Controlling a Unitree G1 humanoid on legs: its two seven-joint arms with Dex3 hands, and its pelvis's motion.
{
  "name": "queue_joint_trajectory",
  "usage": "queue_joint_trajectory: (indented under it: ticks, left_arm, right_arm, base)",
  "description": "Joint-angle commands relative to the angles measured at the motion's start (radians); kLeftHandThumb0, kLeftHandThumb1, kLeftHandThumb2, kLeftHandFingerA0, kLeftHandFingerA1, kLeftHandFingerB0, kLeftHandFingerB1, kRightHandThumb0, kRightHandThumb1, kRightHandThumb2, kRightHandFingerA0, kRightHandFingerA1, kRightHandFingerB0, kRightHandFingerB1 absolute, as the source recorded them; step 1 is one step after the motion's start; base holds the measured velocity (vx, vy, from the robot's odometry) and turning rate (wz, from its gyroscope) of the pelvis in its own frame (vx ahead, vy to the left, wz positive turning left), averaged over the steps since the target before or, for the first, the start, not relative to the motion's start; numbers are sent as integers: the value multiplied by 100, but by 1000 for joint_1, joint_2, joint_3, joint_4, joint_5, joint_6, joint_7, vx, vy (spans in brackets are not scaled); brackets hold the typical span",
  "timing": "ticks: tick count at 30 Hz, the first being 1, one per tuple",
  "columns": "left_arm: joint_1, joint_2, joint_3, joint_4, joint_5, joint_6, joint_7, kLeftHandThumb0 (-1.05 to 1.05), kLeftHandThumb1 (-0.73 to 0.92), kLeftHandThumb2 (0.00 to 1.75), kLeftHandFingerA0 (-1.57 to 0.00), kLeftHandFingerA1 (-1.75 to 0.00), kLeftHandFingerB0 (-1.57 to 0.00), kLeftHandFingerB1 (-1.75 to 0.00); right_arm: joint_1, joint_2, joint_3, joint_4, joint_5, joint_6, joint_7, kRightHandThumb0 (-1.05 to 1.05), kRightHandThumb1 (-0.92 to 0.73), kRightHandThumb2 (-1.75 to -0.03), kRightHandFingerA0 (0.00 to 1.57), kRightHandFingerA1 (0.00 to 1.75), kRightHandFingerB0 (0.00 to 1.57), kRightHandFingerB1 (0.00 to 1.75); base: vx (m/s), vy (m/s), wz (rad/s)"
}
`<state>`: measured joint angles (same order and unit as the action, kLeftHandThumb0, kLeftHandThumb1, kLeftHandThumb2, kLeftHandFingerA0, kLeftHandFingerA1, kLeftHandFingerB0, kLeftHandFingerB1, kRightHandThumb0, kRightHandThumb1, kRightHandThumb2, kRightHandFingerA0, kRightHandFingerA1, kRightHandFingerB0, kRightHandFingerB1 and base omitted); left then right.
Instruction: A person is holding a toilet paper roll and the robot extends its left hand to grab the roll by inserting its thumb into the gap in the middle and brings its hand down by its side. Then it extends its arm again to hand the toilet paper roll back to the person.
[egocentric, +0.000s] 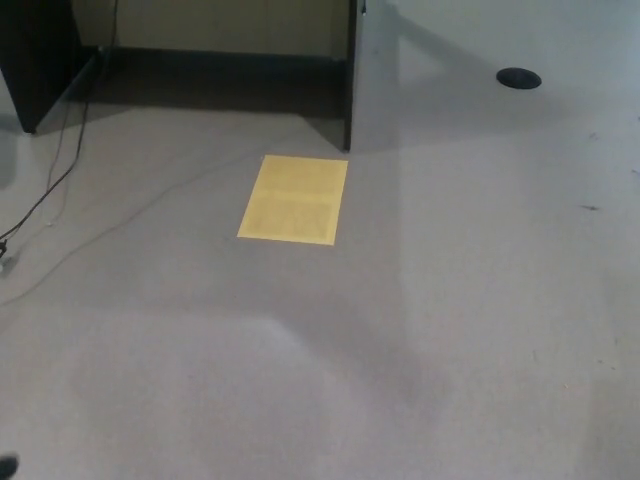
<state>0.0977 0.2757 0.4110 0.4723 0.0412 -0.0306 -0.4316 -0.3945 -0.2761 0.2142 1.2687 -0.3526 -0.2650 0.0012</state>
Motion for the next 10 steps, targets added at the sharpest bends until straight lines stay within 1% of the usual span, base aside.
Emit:
queue_joint_trajectory:
  ticks: [1,2,4,5,6,7,8,10]
  left_arm:
    - [7,62,-24,264,85,-287,238,-26,46,57,-21,-36,-18,-30]
    - [-2,63,-28,282,81,-294,238,-26,46,57,-21,-36,-18,-30]
    - [-29,70,-40,330,83,-314,255,-25,45,57,-22,-36,-18,-30]
    - [-22,70,-41,340,82,-326,260,-25,46,57,-21,-35,-18,-30]
    - [-8,70,-47,356,85,-342,269,-25,45,57,-22,-36,-18,-31]
    - [-3,71,-53,369,88,-358,275,-25,44,57,-23,-37,-19,-31]
    - [0,71,-56,380,85,-368,278,-25,44,57,-23,-37,-19,-31]
    - [-3,68,-62,391,81,-374,282,-24,45,57,-23,-36,-19,-31]
  right_arm:
    - [28,-17,-8,18,1,17,-33,-37,-67,-59,67,79,42,39]
    - [26,-19,-7,19,0,20,-33,-37,-68,-60,66,71,43,39]
    - [14,-19,-7,23,-1,31,-32,-36,-68,-60,68,71,43,39]
    - [17,-18,-4,23,-4,34,-31,-42,-54,-86,66,74,35,51]
    - [30,-19,0,23,-7,31,-32,-38,-65,-60,70,69,41,38]
    - [38,-20,-1,23,-5,24,-31,-42,-54,-85,66,74,36,51]
    - [44,-22,-1,23,-5,19,-31,-37,-66,-59,68,74,42,38]
    - [45,-25,-1,24,-5,17,-29,-37,-67,-59,69,72,41,38]
  base:
    - [0,0,0]
    - [0,0,0]
    - [0,0,0]
    - [0,0,0]
    - [0,0,0]
    - [0,0,0]
    - [0,0,0]
    - [0,0,0]
